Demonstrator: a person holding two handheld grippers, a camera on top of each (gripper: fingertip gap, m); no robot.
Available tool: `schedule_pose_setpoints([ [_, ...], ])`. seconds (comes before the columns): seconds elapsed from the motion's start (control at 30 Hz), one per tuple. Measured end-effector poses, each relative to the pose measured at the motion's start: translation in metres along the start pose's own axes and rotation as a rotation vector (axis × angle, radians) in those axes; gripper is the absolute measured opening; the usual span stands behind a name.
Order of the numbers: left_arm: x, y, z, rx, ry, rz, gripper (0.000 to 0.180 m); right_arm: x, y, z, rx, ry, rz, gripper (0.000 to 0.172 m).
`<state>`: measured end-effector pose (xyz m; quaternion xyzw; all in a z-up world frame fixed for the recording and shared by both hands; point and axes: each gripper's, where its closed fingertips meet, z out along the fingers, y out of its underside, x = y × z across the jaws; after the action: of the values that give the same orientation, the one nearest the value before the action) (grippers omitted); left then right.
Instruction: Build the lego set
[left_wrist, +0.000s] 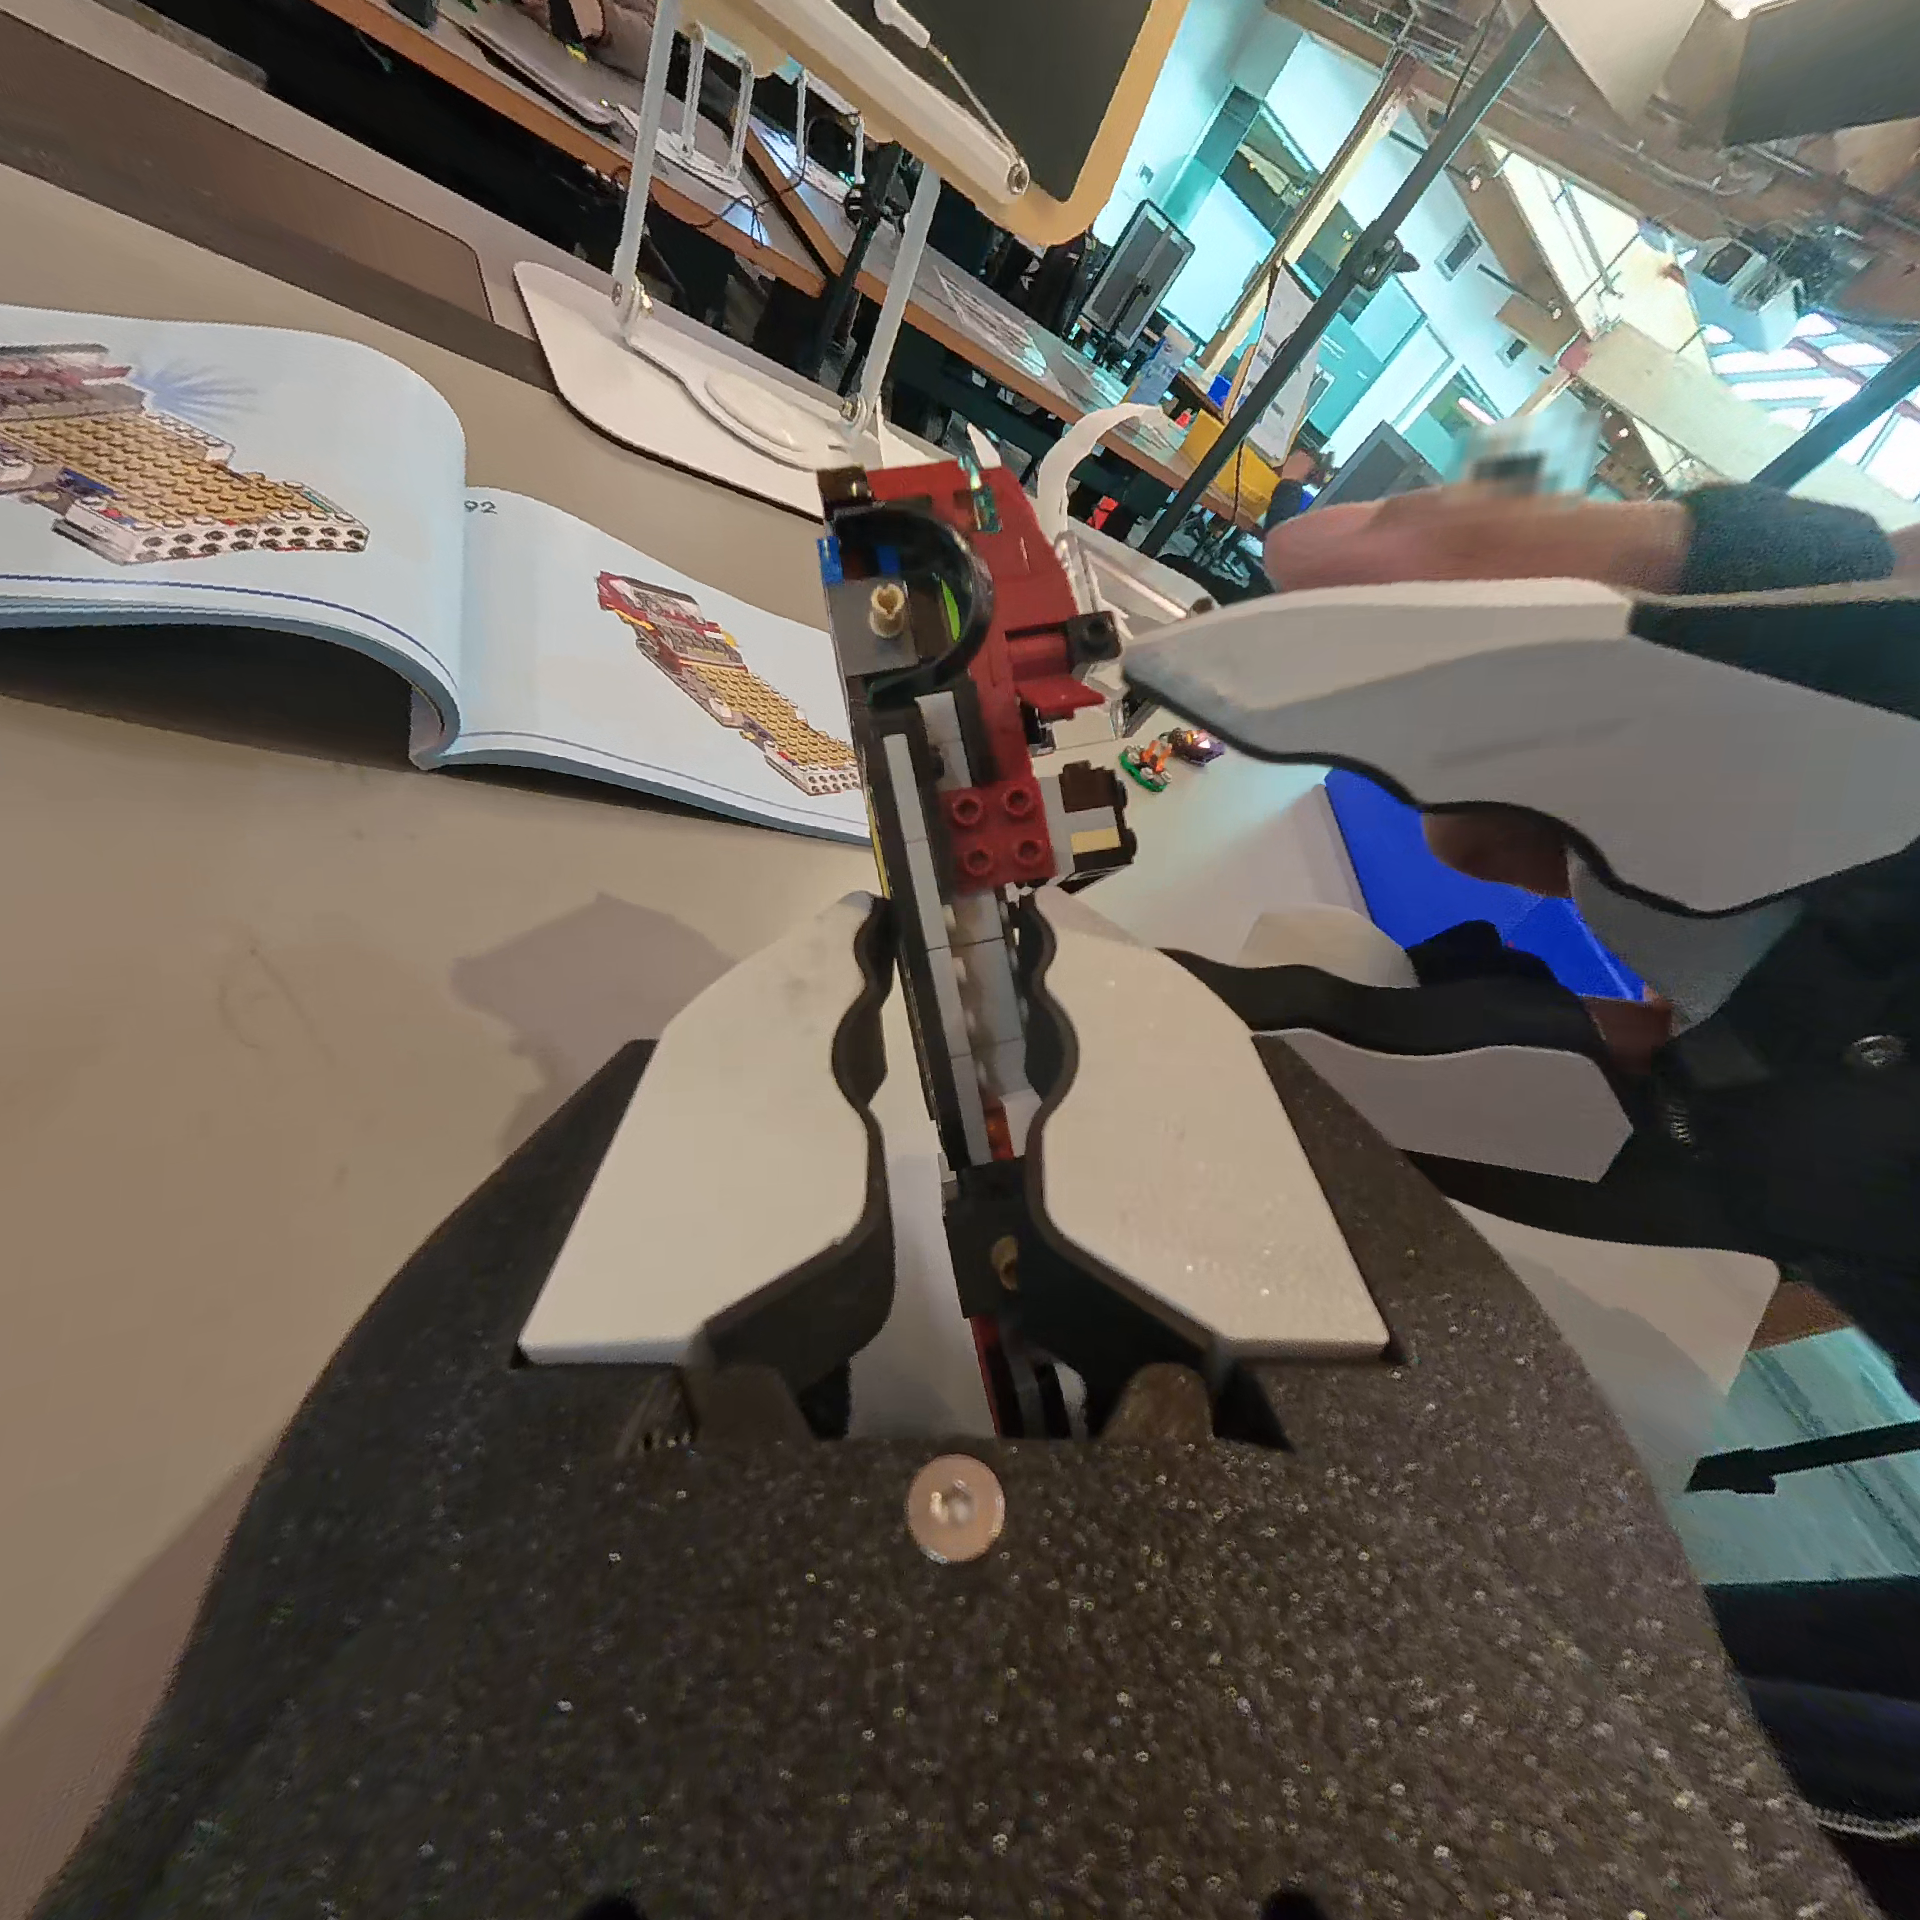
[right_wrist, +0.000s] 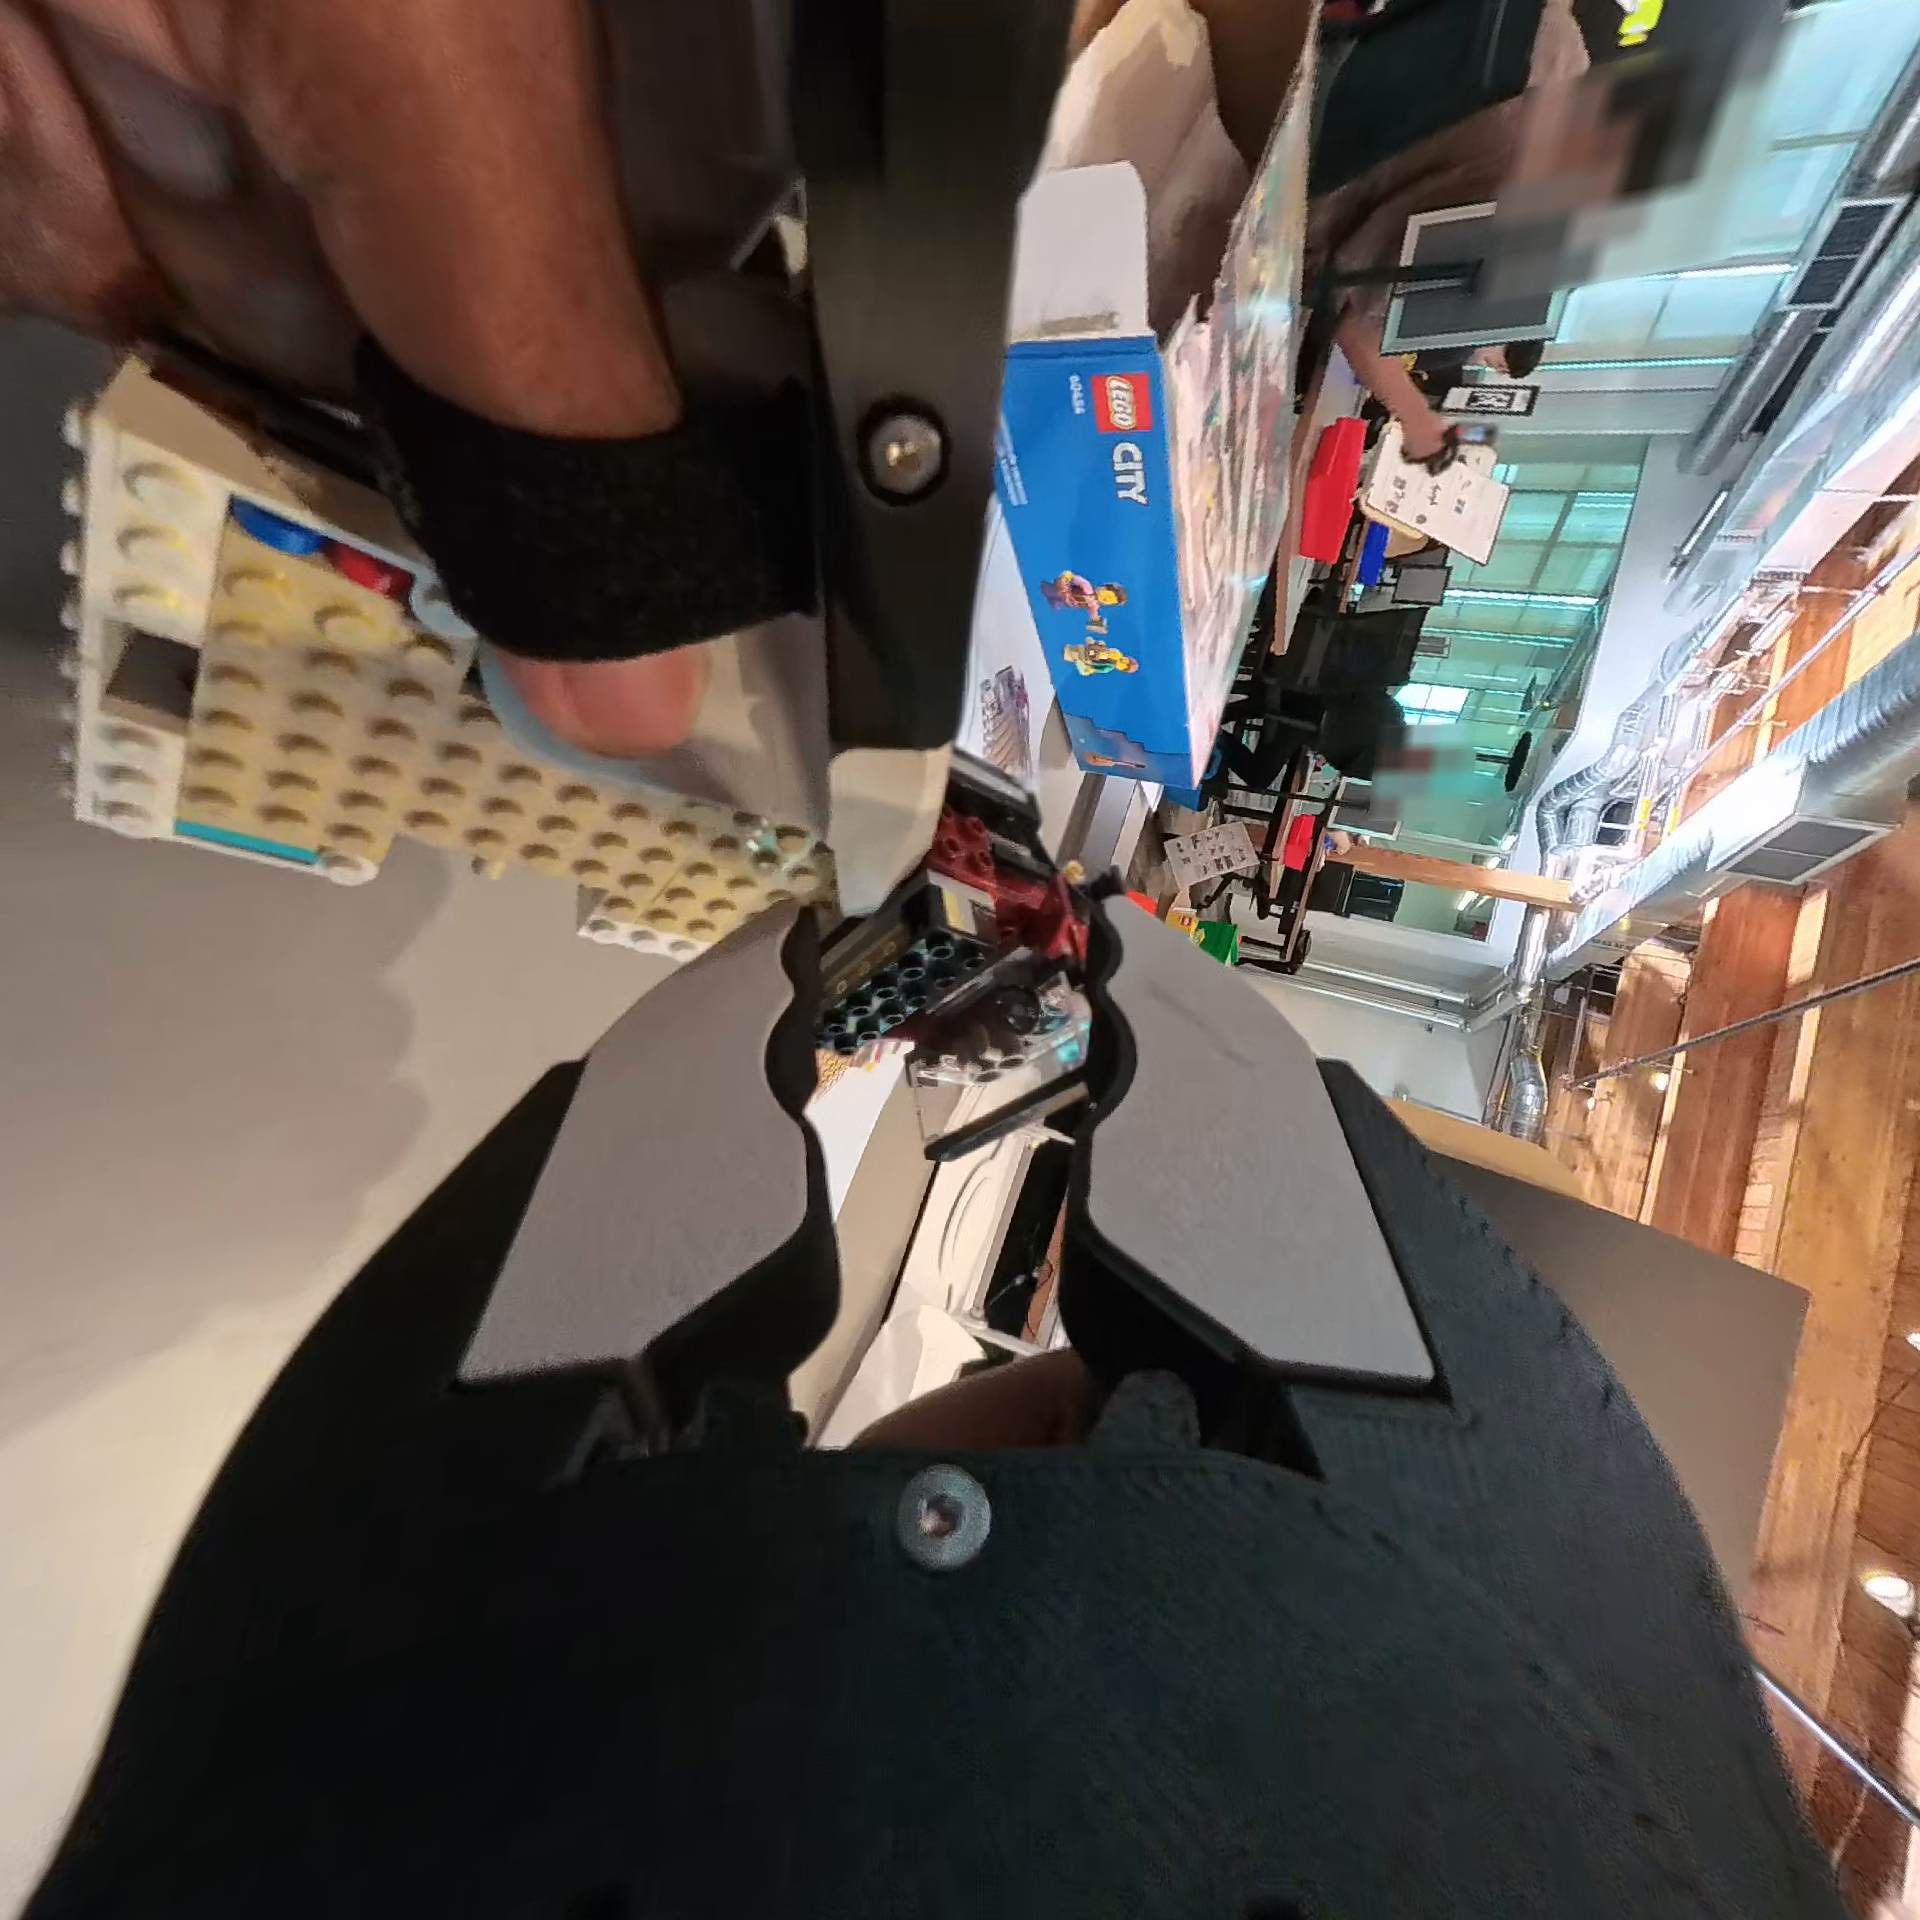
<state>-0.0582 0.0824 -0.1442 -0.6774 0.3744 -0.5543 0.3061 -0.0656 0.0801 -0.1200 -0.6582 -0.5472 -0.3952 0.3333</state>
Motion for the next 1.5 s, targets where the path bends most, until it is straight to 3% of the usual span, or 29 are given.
schedule_pose_setpoints([
  [1.0, 0.003, 0.002, -0.001, -0.009, -0.008, 0.047, 0.023, -0.006, 0.006, 0.002, -0.075, -0.081, -0.200, 0.025],
  [1.13, 0.003, 0.002, 0.002, -0.012, 0.030, -0.024, 0.023, -0.004, 0.005, 0.004, -0.070, -0.045, -0.212, 0.025],
  [1.33, -0.008, 0.004, 0.007, -0.059, 0.130, -0.258, 0.023, -0.003, 0.003, -0.009, -0.011, 0.012, -0.015, 0.031],
  [1.5, -0.008, 0.003, 0.011, -0.075, 0.247, -0.458, 0.023, -0.024, 0.035, -0.014, -0.065, -0.001, 0.277, 0.034],
])
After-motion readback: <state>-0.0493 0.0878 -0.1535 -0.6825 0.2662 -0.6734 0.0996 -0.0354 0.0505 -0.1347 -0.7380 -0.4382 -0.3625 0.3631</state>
